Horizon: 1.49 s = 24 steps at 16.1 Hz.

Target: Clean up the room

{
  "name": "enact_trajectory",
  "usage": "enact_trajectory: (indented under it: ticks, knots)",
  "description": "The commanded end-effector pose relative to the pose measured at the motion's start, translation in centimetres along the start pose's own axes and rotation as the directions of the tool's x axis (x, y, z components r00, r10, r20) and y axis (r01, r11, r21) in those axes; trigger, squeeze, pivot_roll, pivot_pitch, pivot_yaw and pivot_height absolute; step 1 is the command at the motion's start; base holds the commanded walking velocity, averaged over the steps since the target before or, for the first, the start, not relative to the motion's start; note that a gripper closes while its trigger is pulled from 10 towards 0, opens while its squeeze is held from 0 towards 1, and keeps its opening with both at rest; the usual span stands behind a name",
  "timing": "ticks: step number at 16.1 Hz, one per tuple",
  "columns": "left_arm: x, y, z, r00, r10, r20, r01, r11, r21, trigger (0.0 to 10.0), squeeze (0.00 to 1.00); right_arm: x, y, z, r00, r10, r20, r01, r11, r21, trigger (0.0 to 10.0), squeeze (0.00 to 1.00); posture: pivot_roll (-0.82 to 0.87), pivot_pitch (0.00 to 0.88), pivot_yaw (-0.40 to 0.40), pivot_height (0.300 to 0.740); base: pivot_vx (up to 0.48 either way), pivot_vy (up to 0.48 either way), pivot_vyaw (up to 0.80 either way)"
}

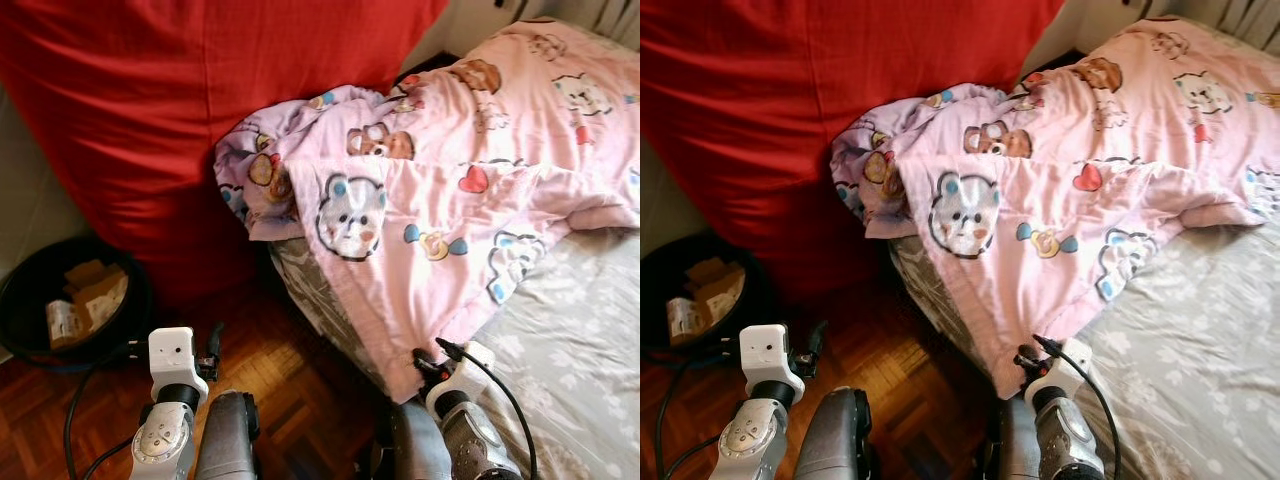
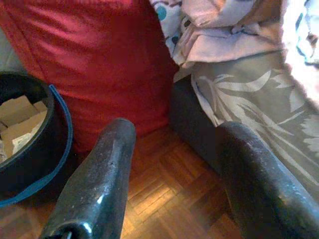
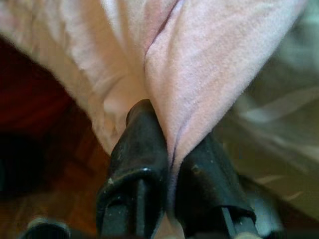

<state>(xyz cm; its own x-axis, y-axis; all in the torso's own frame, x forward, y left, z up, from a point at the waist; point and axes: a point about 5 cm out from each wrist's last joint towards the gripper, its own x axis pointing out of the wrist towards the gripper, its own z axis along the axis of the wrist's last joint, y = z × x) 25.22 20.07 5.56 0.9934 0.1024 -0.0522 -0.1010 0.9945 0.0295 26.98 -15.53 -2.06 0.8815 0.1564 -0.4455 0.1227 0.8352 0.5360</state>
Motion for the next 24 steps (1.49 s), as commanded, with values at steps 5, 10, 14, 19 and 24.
enact_trajectory:
  ticks: [5,10,14,19,24]
  knots:
    - [-0.2,0.3,-0.7,1.000,-0.003,-0.021,0.004,1.000,0.012,10.0,0.00,-0.5,0.6,2.2,0.984,0.097,0.146,-0.109,0.991,0.073,10.0,0.00,0.06,0.172,-0.064,0.606,0.000,0.000,0.00]
    - [-0.6,0.0,-0.9,1.000,0.001,-0.022,-0.001,1.000,0.004,10.0,0.00,-1.0,1.4,4.1,0.957,0.099,0.271,-0.075,0.992,-0.099,10.0,0.00,0.06,0.178,-0.069,0.606,0.000,0.000,0.00]
    - [-1.0,0.3,-2.1,0.998,0.015,-0.058,-0.016,1.000,-0.010,10.0,0.00,-1.5,1.0,3.1,0.963,0.087,0.254,-0.045,0.985,-0.166,10.0,0.00,0.06,0.182,-0.071,0.631,0.000,0.000,0.00]
    - [-1.8,1.4,-3.6,0.991,0.066,-0.120,-0.068,0.998,-0.014,10.0,0.00,-1.4,1.1,3.0,0.962,0.058,0.269,-0.018,0.989,-0.150,10.0,0.00,0.06,0.183,-0.070,0.696,0.000,0.000,0.00]
    - [-2.7,2.0,-6.1,0.972,0.088,-0.219,-0.092,0.996,-0.008,10.0,0.00,-1.3,1.3,3.1,0.959,0.059,0.277,-0.016,0.988,-0.155,10.0,0.00,0.06,0.177,-0.067,0.740,0.000,0.000,0.00]
